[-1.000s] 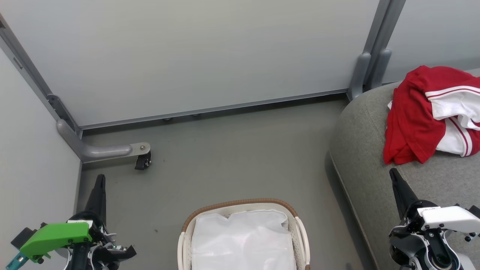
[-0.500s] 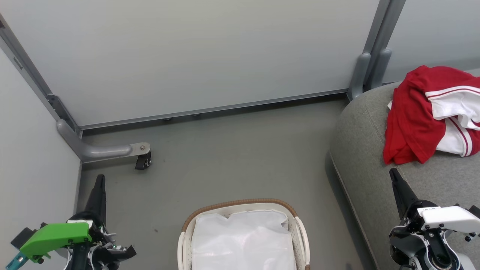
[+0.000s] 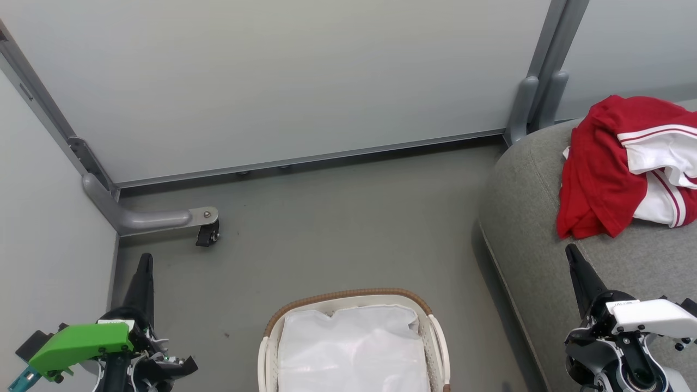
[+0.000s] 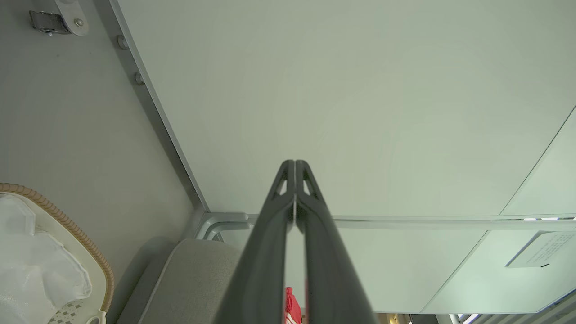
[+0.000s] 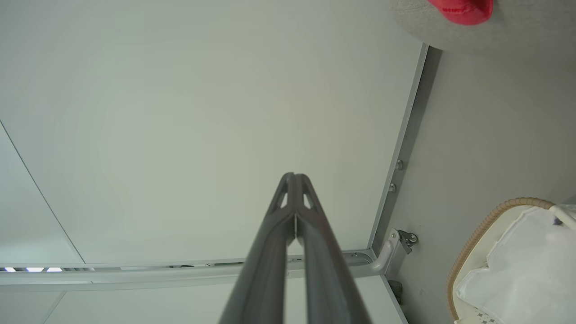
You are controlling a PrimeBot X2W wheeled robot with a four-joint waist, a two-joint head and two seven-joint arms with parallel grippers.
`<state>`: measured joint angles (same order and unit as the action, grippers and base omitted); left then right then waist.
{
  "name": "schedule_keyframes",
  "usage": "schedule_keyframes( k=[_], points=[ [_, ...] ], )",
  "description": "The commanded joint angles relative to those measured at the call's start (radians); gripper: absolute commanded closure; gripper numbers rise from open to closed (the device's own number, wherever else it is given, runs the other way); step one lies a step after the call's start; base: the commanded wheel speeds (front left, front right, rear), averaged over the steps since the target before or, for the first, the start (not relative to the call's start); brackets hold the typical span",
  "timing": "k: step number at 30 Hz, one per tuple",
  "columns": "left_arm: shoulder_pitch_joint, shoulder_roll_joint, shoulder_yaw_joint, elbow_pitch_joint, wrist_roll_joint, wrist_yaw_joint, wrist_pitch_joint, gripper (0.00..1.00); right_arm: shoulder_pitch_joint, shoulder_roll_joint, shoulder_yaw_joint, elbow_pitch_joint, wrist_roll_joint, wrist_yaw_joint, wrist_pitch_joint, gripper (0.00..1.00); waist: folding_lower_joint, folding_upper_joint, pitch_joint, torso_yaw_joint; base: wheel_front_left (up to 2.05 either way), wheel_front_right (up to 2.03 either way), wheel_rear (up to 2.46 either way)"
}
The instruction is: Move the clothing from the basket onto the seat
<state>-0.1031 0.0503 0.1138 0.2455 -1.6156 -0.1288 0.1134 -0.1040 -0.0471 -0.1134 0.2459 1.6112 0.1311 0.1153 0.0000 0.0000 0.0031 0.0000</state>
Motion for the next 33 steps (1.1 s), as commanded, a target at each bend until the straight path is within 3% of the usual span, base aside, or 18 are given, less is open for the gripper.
schedule_keyframes(
  k=[1, 33],
  points=[
    [-0.011, 0.002, 0.003, -0.002, 0.004, -0.005, 0.004, 1.0, -0.008, -0.006, -0.002, -0.004, 0.004, -0.001, 0.001, 1.0, 0.0, 0.0, 0.0, 0.0, 0.0, 0.0, 0.0],
    [-0.011, 0.002, 0.003, -0.002, 0.005, -0.005, 0.004, 1.0, -0.008, -0.006, -0.002, -0.004, 0.004, -0.001, 0.001, 1.0, 0.0, 0.0, 0.0, 0.0, 0.0, 0.0, 0.0]
  ],
)
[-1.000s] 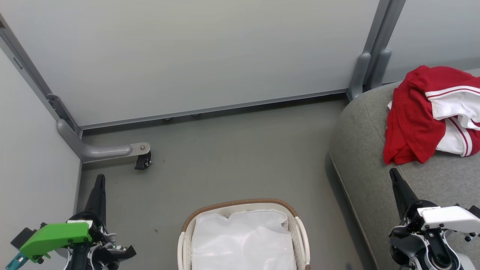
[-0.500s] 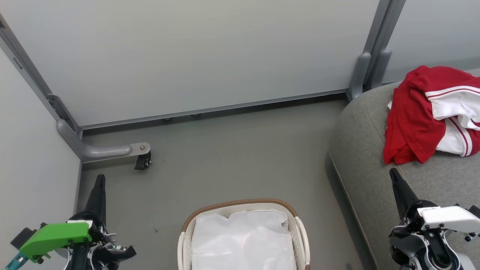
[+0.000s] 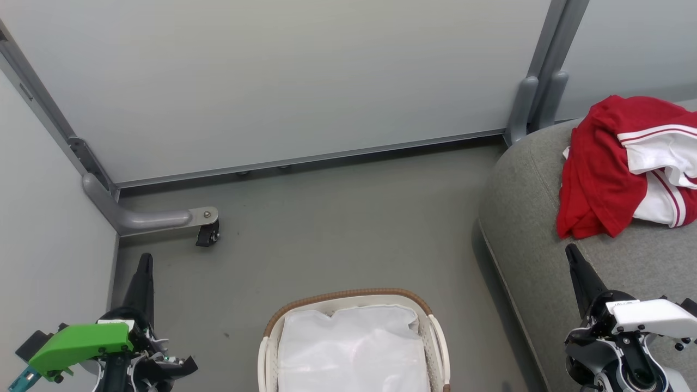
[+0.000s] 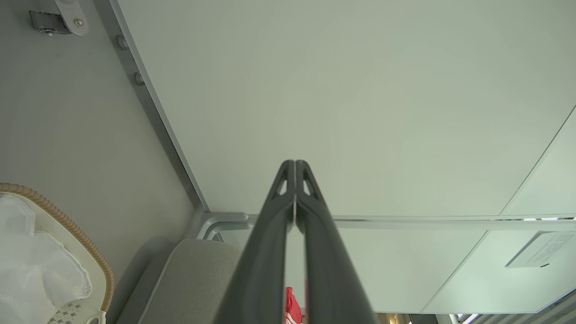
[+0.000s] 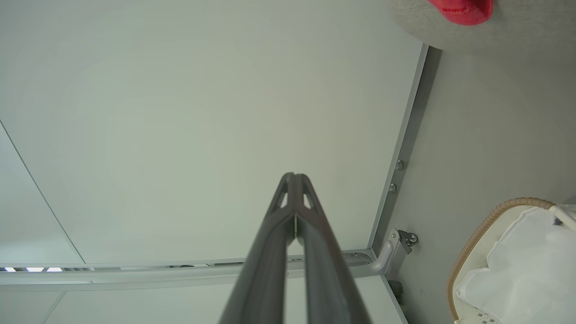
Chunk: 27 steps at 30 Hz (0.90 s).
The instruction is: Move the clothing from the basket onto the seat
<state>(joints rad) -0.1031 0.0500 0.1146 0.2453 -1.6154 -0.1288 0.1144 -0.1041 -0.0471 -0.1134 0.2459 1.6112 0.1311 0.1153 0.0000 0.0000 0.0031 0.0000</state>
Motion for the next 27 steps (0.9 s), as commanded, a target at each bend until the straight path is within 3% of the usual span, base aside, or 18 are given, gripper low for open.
schedule_keyframes(
  k=[1, 27],
  points=[
    [-0.011, 0.002, 0.003, -0.002, 0.005, -0.005, 0.003, 1.0, -0.008, -0.006, -0.002, -0.004, 0.004, -0.001, 0.001, 1.0, 0.0, 0.0, 0.0, 0.0, 0.0, 0.0, 0.0],
    [-0.011, 0.002, 0.003, -0.002, 0.005, -0.005, 0.003, 1.0, -0.008, -0.006, -0.002, -0.004, 0.004, -0.001, 0.001, 1.0, 0.0, 0.0, 0.0, 0.0, 0.0, 0.0, 0.0]
  ],
)
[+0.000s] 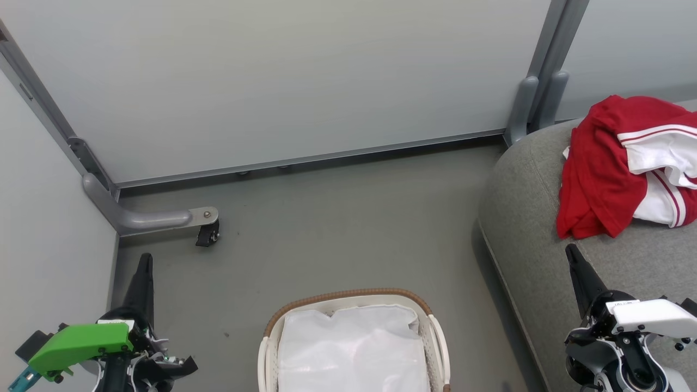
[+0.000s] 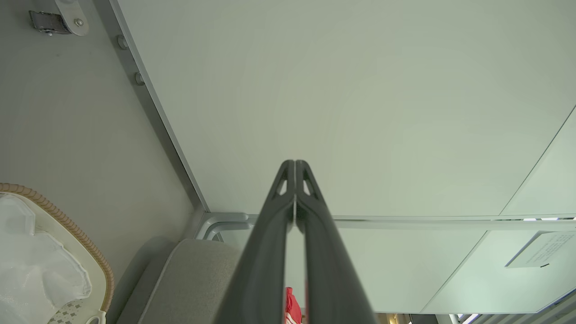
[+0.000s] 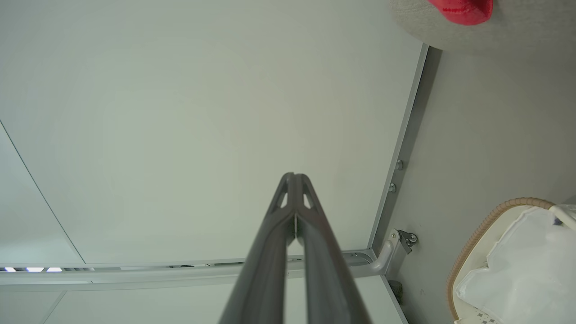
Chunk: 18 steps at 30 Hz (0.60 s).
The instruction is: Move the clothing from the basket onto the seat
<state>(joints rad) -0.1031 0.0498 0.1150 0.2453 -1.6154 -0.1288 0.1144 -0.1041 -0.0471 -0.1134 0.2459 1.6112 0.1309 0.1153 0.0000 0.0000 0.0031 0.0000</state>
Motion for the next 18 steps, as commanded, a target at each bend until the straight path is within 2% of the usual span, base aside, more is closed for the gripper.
schedule_keyframes(
  k=[1, 18],
  points=[
    [-0.011, 0.002, 0.002, -0.002, 0.005, -0.005, 0.003, 1.0, -0.008, -0.006, -0.002, -0.004, 0.004, 0.0, 0.001, 1.0, 0.0, 0.0, 0.0, 0.0, 0.0, 0.0, 0.0],
    [-0.011, 0.002, 0.003, -0.002, 0.006, -0.005, 0.004, 1.0, -0.008, -0.006, -0.002, -0.004, 0.004, 0.0, 0.001, 1.0, 0.0, 0.0, 0.0, 0.0, 0.0, 0.0, 0.0]
  ],
)
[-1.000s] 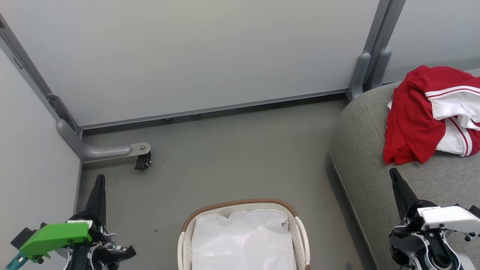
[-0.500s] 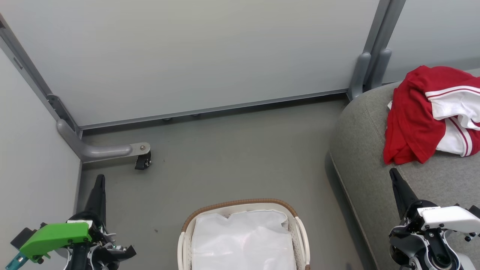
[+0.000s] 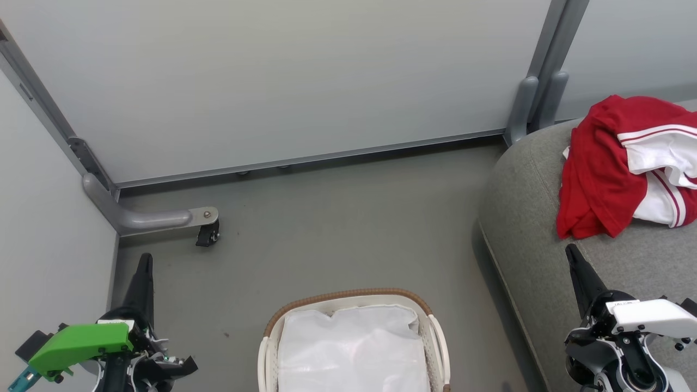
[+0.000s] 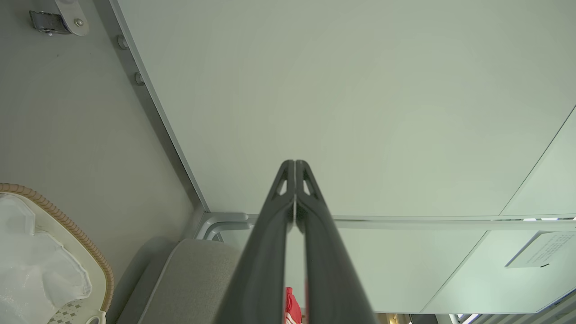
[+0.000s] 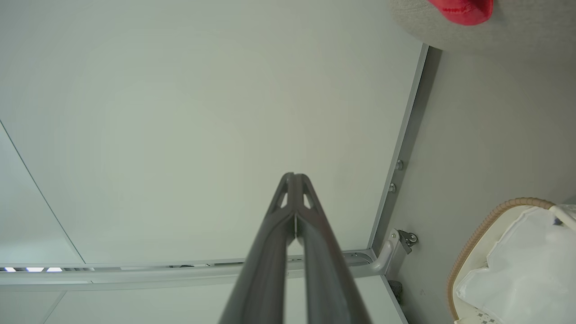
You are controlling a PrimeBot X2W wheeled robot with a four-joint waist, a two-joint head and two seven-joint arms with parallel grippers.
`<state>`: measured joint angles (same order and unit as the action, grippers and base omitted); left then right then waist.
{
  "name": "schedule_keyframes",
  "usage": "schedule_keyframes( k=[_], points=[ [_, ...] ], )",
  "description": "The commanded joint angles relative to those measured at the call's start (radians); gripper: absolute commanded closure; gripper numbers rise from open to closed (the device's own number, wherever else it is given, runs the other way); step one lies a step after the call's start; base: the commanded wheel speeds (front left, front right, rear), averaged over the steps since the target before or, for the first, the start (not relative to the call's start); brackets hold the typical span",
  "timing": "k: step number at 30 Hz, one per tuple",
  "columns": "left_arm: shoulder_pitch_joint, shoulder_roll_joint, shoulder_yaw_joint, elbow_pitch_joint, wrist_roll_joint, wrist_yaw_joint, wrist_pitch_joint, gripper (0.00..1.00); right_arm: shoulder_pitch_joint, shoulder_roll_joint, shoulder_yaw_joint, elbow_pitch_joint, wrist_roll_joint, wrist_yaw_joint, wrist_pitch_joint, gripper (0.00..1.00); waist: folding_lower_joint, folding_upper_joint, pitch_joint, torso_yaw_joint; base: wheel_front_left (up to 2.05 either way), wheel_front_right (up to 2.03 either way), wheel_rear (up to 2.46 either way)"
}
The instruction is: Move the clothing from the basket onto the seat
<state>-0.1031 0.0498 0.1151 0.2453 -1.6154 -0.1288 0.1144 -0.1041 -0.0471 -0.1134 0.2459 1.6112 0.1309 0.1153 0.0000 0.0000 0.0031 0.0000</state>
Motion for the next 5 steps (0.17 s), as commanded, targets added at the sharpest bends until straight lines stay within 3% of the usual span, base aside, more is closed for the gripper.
schedule_keyframes(
  k=[1, 5],
  points=[
    [-0.011, 0.002, 0.002, -0.002, 0.006, -0.005, 0.004, 1.0, -0.008, -0.006, -0.002, -0.004, 0.004, 0.0, 0.001, 1.0, 0.0, 0.0, 0.0, 0.0, 0.0, 0.0, 0.0],
    [-0.011, 0.002, 0.002, -0.002, 0.006, -0.005, 0.004, 1.0, -0.008, -0.006, -0.002, -0.004, 0.004, 0.0, 0.001, 1.0, 0.0, 0.0, 0.0, 0.0, 0.0, 0.0, 0.0]
  ],
)
